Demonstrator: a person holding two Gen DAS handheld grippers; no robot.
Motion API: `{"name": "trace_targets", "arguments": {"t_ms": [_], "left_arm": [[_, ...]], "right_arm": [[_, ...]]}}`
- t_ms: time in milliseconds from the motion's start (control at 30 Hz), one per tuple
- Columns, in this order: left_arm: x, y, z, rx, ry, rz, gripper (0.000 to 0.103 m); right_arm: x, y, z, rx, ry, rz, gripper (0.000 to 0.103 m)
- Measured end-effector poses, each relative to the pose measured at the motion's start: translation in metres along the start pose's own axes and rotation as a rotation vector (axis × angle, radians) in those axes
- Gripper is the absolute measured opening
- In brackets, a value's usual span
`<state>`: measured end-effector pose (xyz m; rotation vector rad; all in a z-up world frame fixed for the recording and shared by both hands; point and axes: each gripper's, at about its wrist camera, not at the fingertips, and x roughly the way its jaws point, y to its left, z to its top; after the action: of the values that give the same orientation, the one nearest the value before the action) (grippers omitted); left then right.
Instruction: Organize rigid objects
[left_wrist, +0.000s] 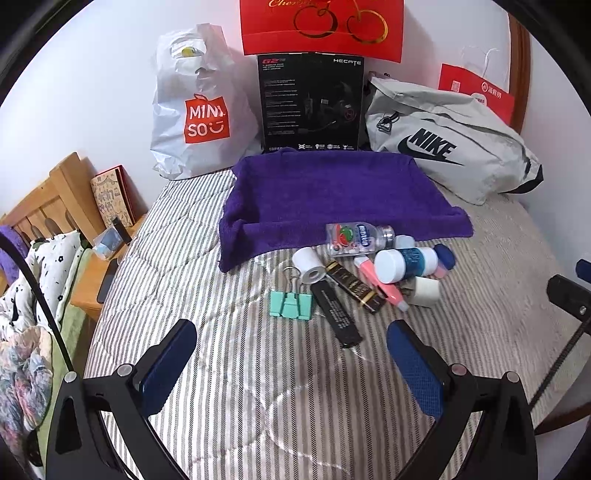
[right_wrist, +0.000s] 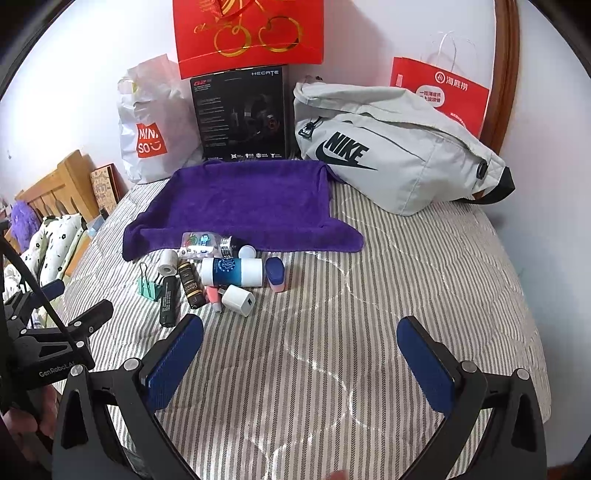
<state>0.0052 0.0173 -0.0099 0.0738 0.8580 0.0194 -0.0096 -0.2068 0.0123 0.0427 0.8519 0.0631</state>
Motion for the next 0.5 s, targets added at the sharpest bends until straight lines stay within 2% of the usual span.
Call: {"name": "trace_targets", "arguments": {"t_ms": [267, 500], "left_arm": [[0.038, 0.012, -0.002, -0.014, 0.024, 0.002, 0.103], [0.087, 0.023, -0.01, -0.005, 0.092, 0.025, 0.103]], "right_arm": [[0.017, -0.002, -0.001, -0.008, 0.026, 0.004, 0.103], [0.036, -0.006, -0.003, -0.005, 0.049, 0.004, 0.103]]}}
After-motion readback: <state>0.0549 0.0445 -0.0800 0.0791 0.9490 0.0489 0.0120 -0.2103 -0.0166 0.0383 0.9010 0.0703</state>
